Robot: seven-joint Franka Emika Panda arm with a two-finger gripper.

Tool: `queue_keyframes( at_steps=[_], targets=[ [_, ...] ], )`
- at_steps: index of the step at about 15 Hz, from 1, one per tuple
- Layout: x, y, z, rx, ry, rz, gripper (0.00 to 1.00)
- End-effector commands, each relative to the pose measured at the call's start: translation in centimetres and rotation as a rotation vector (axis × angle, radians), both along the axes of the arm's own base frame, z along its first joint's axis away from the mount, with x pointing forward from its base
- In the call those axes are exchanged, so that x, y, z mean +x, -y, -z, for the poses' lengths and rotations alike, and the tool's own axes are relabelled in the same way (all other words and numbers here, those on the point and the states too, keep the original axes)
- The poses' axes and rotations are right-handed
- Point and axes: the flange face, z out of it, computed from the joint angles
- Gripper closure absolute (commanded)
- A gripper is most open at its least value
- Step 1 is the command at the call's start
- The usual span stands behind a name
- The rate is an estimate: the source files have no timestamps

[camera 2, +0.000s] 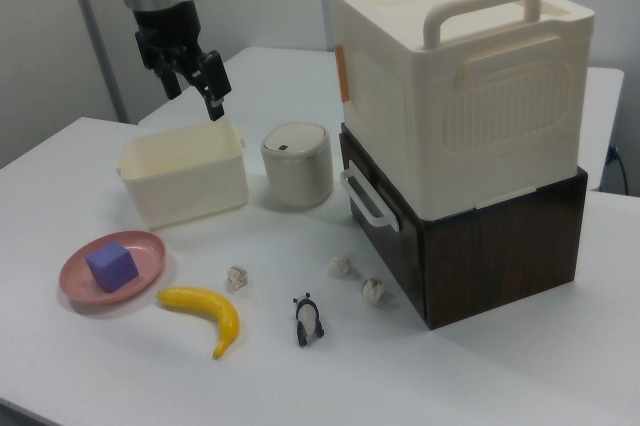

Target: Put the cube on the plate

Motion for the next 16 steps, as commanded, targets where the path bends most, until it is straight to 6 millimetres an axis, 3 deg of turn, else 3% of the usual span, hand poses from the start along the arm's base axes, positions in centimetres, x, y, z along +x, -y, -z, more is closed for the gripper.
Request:
queue_keyframes(
  at_steps=[1,3,7,16],
  targets=[
    [-0.1,-0.4,0.5,0.017,0.007,-0.021,0.0],
    [-0.3,-0.3,0.4,0.02,-0.011,-0.018,0.0],
    [1.3,-0.5,0.6,0.018,-0.08,-0.025,0.0],
    [0.9,0.4,0.4,0.023,-0.075,-0.006,0.0]
  ],
)
